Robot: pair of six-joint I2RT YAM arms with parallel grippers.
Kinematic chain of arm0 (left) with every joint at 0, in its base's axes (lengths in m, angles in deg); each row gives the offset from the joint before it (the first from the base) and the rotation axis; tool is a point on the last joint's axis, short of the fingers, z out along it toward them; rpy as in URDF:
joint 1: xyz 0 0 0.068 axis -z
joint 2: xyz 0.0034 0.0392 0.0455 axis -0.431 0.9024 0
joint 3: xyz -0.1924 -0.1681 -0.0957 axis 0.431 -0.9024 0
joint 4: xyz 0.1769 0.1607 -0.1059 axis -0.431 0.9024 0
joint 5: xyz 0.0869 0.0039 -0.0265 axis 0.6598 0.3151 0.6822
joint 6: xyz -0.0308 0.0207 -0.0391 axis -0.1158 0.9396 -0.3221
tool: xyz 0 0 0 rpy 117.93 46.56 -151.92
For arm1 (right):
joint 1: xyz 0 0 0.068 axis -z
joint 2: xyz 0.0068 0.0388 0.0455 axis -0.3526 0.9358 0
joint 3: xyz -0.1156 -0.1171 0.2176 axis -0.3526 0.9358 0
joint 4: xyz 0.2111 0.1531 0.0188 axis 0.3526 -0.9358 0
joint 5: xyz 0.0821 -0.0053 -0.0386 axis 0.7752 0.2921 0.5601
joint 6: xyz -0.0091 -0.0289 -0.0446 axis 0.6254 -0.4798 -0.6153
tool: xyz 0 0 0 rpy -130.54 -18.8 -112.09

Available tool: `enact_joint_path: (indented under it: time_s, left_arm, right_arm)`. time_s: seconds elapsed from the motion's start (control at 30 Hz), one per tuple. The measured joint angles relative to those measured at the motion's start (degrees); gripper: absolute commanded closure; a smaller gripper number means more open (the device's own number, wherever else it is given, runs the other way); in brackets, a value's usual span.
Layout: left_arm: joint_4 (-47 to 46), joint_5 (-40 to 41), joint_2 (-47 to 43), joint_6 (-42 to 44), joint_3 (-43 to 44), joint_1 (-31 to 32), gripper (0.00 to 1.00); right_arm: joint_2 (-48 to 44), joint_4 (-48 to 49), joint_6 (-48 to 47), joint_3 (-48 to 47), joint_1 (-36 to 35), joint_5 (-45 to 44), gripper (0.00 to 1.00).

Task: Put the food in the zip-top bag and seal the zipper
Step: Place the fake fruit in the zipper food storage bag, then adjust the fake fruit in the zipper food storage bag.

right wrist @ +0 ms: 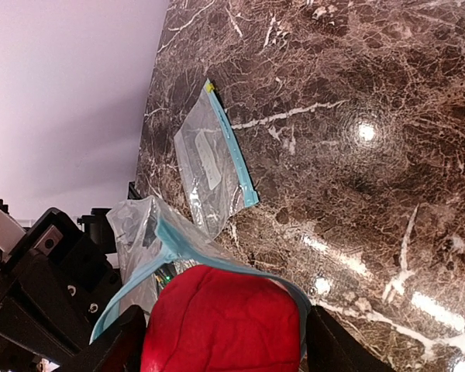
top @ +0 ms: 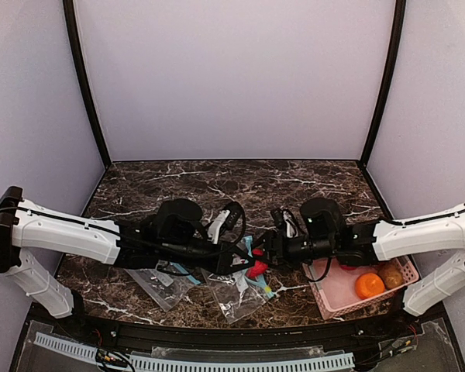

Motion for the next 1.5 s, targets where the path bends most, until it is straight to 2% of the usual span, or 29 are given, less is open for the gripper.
enact_joint_path:
  time_s: [0.23, 0.43, 0.53, 0.7, 0.97, 1.1, 1.27, 1.5]
  left_arm:
    - [0.04, 1.73, -1.05, -1.03, -0.44, -0.31, 0.99]
    - [0.13, 3.48, -1.51, -2.27, -1.9, -1.6, 0.99]
    - [0.07, 3.67, -1.51, -2.34, -2.56, -1.97, 0.99]
    - [-0.13, 3.63, -1.51, -2.34, -2.64, -1.95, 0.99]
    - [-0.87, 3.26, -1.53, -2.36, -2.69, -1.95, 0.99]
    - [-1.18, 3.04, -1.64, -2.43, -2.86, -1.95, 0.99]
    - [-1.66, 2.71, -1.64, -2.58, -3.04, -1.95, 0.99]
    - [-2.45, 1.88, -1.64, -2.89, -3.19, -1.95, 0.99]
  right_arm:
    - [-3.67, -3.54, -0.81, 0.02, 0.0, -1.46, 0.18]
    - [-7.89, -5.7, -1.49, 0.13, -0.33, -2.38, 0.17]
    - [-9.31, -5.68, -1.6, 0.2, -0.39, -2.67, 0.26]
    - [-9.55, -6.56, -1.38, 1.14, -0.39, -3.76, 0.33]
    - [-7.72, -7.58, -1.29, 1.99, -0.46, -4.55, 0.65]
    - [-6.19, -5.84, -1.22, 2.19, -0.48, -3.78, 0.75]
    - [-2.75, -1.16, -0.94, 2.27, -0.79, -1.31, 0.79]
    - [1.7, 3.61, -0.81, 1.95, -1.7, 1.18, 0.8]
